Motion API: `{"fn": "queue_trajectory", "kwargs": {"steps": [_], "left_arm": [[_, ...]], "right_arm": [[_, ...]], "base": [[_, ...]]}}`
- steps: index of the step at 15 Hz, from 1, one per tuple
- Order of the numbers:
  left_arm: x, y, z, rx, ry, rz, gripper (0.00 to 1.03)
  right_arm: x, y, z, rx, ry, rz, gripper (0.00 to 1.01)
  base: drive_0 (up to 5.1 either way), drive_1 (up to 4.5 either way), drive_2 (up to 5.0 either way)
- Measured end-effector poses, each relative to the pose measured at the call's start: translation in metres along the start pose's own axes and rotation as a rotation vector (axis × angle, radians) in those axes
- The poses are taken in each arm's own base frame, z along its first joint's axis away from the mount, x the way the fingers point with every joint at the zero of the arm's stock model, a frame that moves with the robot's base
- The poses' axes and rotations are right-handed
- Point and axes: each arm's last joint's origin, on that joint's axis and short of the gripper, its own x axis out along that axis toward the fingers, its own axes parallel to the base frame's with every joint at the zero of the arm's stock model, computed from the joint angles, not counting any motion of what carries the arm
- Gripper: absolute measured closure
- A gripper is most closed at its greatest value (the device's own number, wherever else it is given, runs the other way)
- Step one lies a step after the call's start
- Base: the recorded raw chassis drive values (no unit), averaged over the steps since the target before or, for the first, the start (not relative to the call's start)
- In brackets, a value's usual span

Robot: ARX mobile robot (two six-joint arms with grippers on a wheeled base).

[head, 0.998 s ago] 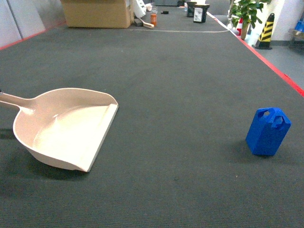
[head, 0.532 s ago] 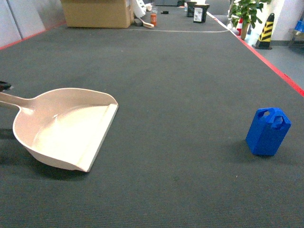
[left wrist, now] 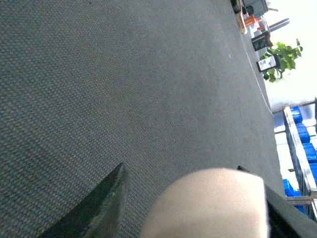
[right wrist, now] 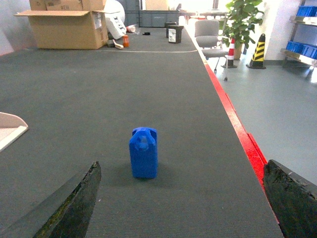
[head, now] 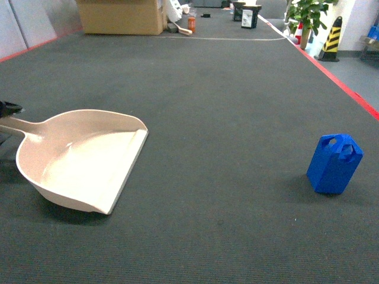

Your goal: Place part in tray to right shelf

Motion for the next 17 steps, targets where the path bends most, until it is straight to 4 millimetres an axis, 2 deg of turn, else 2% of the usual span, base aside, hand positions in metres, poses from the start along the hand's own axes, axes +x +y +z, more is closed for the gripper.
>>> {"fn": "queue_trajectory", "kwargs": {"steps": [3, 4, 6, 8, 13, 15, 17], "left_arm": [[0.003, -0.003, 0.004, -0.067, -0.046, -0.082, 0.76], [0.001, -0.005, 0.005, -0.134, -0.051, -0.113, 0.85], [-0.015, -0.015, -0.002, -0.172, -0.085, -0.172, 0.89], [-0.043, -0.032, -0.011, -0.218, -0.134, -0.227, 0.9], [-0.071, -0.063, -0.025, -0.274, -0.13, -0.297, 0.9], [-0.091, -0.084, -0.058, -0.36, -0.059, -0.299, 0.91], [-0.104, -0.1, -0.101, -0.434, 0.027, -0.276, 0.91]], "right_arm": [[0.0, 0.0, 0.0, 0.0, 0.0, 0.0, 0.03], [0.0, 0.0, 0.0, 0.0, 0.0, 0.0, 0.03], [0.0, 0.0, 0.0, 0.0, 0.0, 0.0, 0.03], [0.0, 0.0, 0.0, 0.0, 0.0, 0.0, 0.03], [0.0, 0.0, 0.0, 0.0, 0.0, 0.0, 0.03], [0.0, 0.0, 0.0, 0.0, 0.0, 0.0, 0.03], [0.0, 0.0, 0.0, 0.0, 0.0, 0.0, 0.03]], "base": [[0.0, 0.0, 0.0], [0.0, 0.0, 0.0], [0.0, 0.0, 0.0], [0.0, 0.0, 0.0], [0.0, 0.0, 0.0], [0.0, 0.0, 0.0], [0.0, 0.0, 0.0]]}}
